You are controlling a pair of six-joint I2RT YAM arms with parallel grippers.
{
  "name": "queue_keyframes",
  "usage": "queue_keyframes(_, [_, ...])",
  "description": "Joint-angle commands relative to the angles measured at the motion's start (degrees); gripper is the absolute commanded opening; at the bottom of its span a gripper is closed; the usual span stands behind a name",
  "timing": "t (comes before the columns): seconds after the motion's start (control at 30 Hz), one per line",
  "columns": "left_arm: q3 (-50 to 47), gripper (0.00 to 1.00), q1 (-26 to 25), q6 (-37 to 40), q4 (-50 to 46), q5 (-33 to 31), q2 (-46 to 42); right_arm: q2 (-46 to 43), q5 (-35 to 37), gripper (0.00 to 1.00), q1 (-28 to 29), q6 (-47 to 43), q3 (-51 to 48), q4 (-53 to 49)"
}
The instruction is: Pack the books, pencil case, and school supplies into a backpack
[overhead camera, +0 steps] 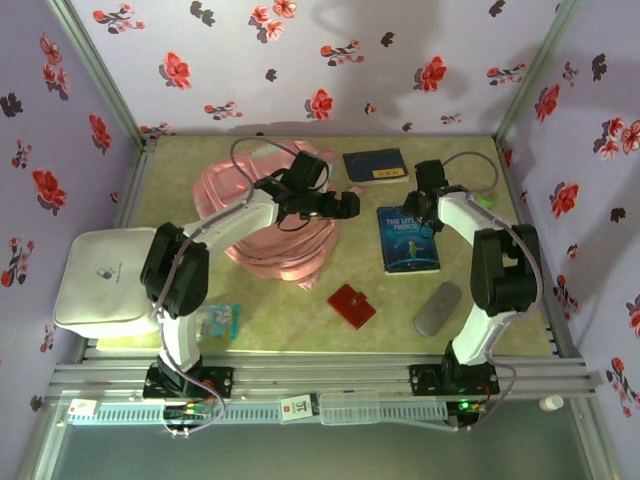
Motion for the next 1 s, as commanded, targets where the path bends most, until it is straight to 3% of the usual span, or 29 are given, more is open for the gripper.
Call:
queue_keyframes(0.0, [3.58,1.00,-1.53,-3.03,1.68,2.41,3.52,2.31,0.65,0.68,-1.64,-2.72,0.85,-2.89])
queue_keyframes(0.23, [9.31,0.96,-4.48,-4.59,0.98,4.32,10.53,3.39,-3.73,0.64,-2.12,-3.77,-1.62,-1.66])
queue_keyframes(0.53, [15.26,0.78,-5.57,-9.58,-0.99,4.58,17.76,-0.51,-14.99,0.57,-2.03,-0.53,-8.43,1.61])
queue_keyframes(0.7, [17.51,0.73,-5.70,-9.97,-5.43,-0.78,20.39,-4.42,-22.19,0.55,-1.61,2.74,-11.54,5.87])
queue_keyframes(0.8, [18.88,0.66,-5.65,-10.15,-6.71,-1.64,21.99,-5.83,-19.03,0.55,-1.50,2.13,-12.19,5.25])
queue_keyframes(0.97, [20.42,0.65,-5.91,-9.93,-8.33,-1.62,24.14,-6.40,-11.95,0.52,-1.37,-0.05,-11.72,0.54])
